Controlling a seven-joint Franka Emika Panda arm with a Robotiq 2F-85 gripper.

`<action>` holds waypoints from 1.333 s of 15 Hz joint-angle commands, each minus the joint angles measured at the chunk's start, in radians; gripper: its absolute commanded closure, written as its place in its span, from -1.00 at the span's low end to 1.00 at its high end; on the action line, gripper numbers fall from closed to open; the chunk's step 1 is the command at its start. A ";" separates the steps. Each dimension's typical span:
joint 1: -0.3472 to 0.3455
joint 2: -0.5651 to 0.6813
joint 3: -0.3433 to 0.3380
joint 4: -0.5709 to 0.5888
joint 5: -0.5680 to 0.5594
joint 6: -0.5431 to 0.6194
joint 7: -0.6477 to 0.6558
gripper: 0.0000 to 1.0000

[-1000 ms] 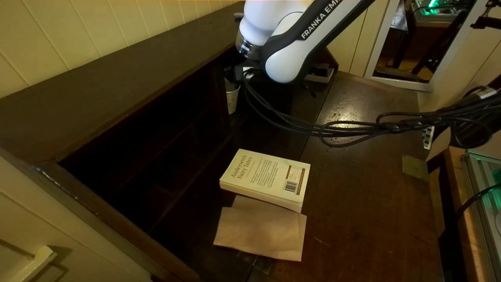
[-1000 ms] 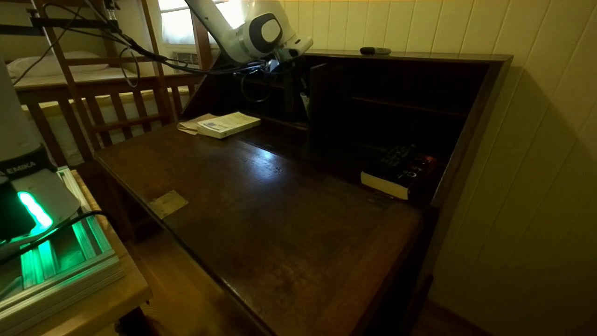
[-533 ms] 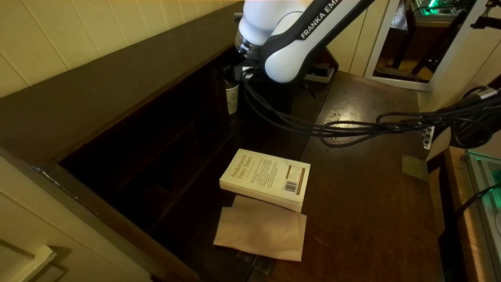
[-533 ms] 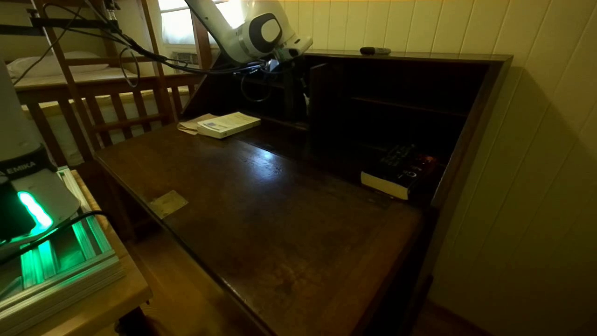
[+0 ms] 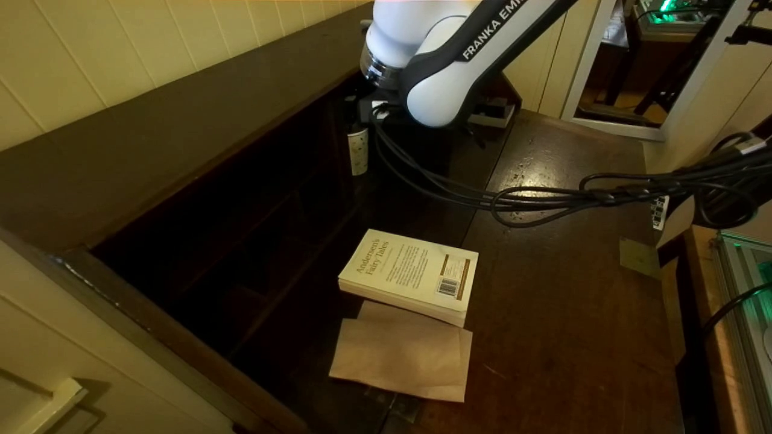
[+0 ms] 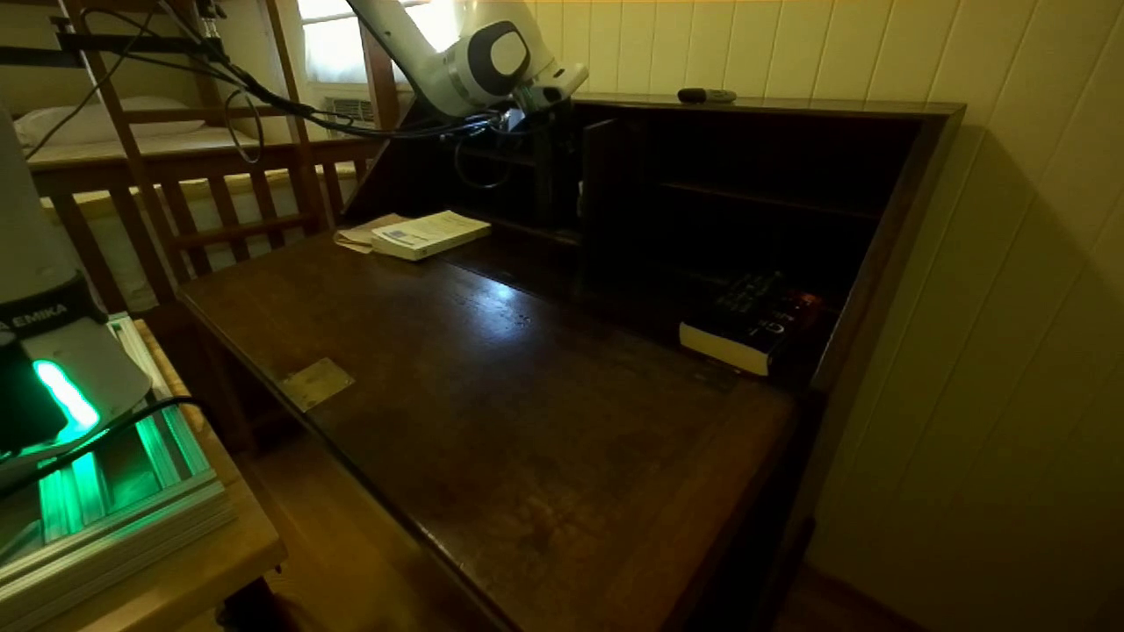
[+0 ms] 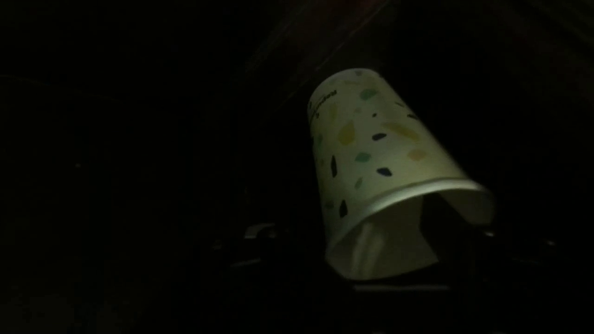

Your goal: Remove the marker from the paper cup, put it on the top part of the desk, open the top middle cabinet door, put the paper cup inside the cabinet and close the cabinet door

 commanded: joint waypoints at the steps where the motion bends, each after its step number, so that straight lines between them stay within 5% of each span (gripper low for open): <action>1: 0.045 0.021 -0.050 0.017 0.005 0.030 -0.007 -0.58; 8: 0.129 0.001 -0.131 -0.038 -0.047 0.091 -0.011 -0.05; 12: 0.188 -0.007 -0.197 -0.076 -0.088 0.142 -0.017 -0.22; 20: 0.279 -0.035 -0.281 -0.149 -0.159 0.186 -0.049 -0.04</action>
